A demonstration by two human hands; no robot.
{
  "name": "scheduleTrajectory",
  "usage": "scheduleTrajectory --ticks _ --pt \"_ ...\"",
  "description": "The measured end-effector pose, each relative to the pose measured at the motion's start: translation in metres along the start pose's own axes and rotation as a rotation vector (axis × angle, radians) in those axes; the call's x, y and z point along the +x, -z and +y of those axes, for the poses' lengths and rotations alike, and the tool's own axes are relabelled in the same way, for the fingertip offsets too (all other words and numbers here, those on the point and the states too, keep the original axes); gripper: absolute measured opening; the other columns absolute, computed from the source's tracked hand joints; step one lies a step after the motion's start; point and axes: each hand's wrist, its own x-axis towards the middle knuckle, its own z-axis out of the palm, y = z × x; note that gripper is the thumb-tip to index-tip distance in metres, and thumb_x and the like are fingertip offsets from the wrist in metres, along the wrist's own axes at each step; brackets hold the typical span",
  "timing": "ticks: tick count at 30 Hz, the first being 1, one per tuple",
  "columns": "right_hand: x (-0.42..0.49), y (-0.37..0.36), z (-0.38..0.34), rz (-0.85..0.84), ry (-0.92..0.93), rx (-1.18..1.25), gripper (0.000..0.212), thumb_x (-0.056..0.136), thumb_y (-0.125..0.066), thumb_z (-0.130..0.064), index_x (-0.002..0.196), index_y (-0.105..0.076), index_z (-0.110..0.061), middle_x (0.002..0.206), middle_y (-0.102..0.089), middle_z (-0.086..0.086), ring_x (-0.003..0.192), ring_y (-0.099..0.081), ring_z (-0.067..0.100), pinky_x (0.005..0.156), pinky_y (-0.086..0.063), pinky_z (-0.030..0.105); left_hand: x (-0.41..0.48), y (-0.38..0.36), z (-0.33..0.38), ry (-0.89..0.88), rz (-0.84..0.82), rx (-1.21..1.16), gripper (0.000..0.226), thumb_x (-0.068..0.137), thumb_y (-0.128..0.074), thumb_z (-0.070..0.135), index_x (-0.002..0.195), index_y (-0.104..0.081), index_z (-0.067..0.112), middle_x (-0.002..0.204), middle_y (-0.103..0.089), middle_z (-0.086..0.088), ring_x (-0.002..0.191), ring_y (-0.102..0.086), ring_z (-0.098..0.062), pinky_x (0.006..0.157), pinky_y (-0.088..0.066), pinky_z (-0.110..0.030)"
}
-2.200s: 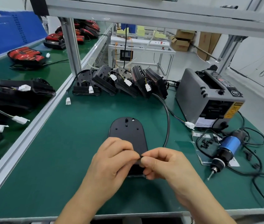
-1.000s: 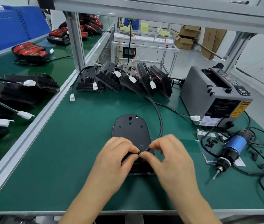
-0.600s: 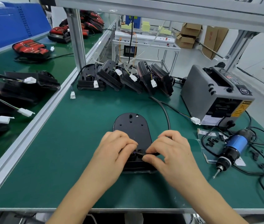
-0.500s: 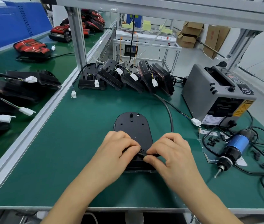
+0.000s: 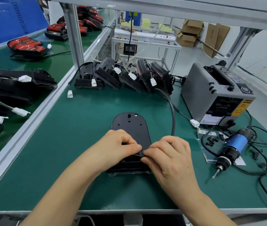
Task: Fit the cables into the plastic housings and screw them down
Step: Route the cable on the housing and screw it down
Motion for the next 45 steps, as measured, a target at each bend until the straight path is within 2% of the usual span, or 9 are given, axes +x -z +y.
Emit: scheduleTrajectory --ticks 6,12,17,19,22,25,32,40,45 --pt "0.002 0.003 0.0 -0.098 -0.042 0.026 0.018 0.085 -0.061 -0.037 0.077 -0.07 -0.023 0.079 -0.064 -0.013 0.084 -0.055 0.019 0.085 -0.032 0.028 0.005 0.001 0.0 0.035 -0.023 0.016 0.019 0.079 -0.072 0.028 0.06 -0.069 0.026 0.081 -0.06 0.011 0.07 -0.057 0.004 0.067 -0.041 -0.012" --pt "0.004 0.01 0.001 -0.261 -0.113 0.115 0.024 0.084 -0.056 -0.042 0.082 -0.071 -0.024 0.079 -0.065 -0.015 0.086 -0.052 0.018 0.082 -0.032 0.025 0.002 -0.011 -0.002 0.006 0.086 0.021 0.02 0.078 -0.072 0.021 0.059 -0.069 0.019 0.083 -0.061 0.005 0.074 -0.058 -0.001 0.065 -0.039 -0.011" --pt "0.014 0.037 0.037 -0.147 -0.399 0.315 0.01 0.086 -0.061 -0.026 0.08 -0.066 -0.021 0.081 -0.063 -0.01 0.084 -0.056 0.014 0.079 -0.042 0.03 -0.001 -0.012 -0.002 0.038 0.104 -0.013 0.023 0.079 -0.072 0.024 0.057 -0.067 0.021 0.082 -0.06 0.009 0.079 -0.058 0.001 0.067 -0.04 -0.017" --pt "0.018 0.053 0.072 -0.145 -0.617 0.23 0.016 0.086 -0.061 -0.016 0.074 -0.061 -0.027 0.079 -0.061 -0.013 0.08 -0.055 0.011 0.073 -0.042 0.03 -0.002 -0.012 -0.001 0.046 0.104 -0.017 0.023 0.079 -0.072 0.023 0.057 -0.067 0.02 0.083 -0.061 0.009 0.081 -0.058 0.001 0.07 -0.039 -0.019" --pt "0.019 0.065 0.124 -0.484 -0.785 -0.159 0.015 0.086 -0.057 -0.018 0.078 -0.065 -0.029 0.091 -0.067 -0.007 0.089 -0.057 0.017 0.075 -0.047 0.033 -0.003 -0.012 0.0 0.055 0.107 -0.025 0.023 0.08 -0.072 0.023 0.057 -0.067 0.02 0.085 -0.061 0.009 0.083 -0.054 0.007 0.07 -0.037 -0.016" --pt "0.018 0.061 0.146 -0.696 -0.786 -0.336 0.01 0.085 -0.057 -0.023 0.08 -0.061 -0.031 0.097 -0.067 -0.003 0.094 -0.058 0.022 0.079 -0.049 0.035 -0.004 -0.013 0.001 0.059 0.105 -0.027 0.024 0.079 -0.072 0.023 0.057 -0.067 0.022 0.087 -0.062 0.009 0.083 -0.052 0.009 0.069 -0.036 -0.015" --pt "0.018 0.042 0.153 -0.824 -0.697 -0.517 0.013 0.081 -0.06 -0.035 0.08 -0.066 -0.024 0.085 -0.066 -0.002 0.086 -0.06 0.022 0.072 -0.048 0.031 -0.006 -0.012 0.001 0.073 0.076 -0.046 0.024 0.081 -0.07 0.024 0.057 -0.067 0.025 0.086 -0.061 0.015 0.099 -0.046 0.006 0.074 -0.033 -0.015" --pt "0.014 0.036 0.155 -0.845 -0.695 -0.504 0.021 0.085 -0.058 -0.03 0.068 -0.06 -0.019 0.073 -0.062 -0.003 0.078 -0.059 0.021 0.062 -0.044 0.028 -0.007 -0.012 0.003 0.076 0.069 -0.045 0.024 0.083 -0.069 0.02 0.059 -0.066 0.022 0.092 -0.06 0.01 0.084 -0.047 0.013 0.06 -0.035 0.001" --pt "0.013 0.035 0.158 -0.84 -0.704 -0.492 0.022 0.086 -0.055 -0.026 0.065 -0.056 -0.027 0.079 -0.064 -0.004 0.082 -0.058 0.019 0.06 -0.042 0.027 -0.007 -0.011 0.003 0.073 0.072 -0.051 0.024 0.083 -0.068 0.019 0.059 -0.066 0.02 0.093 -0.06 0.008 0.086 -0.046 0.013 0.059 -0.035 0.002"
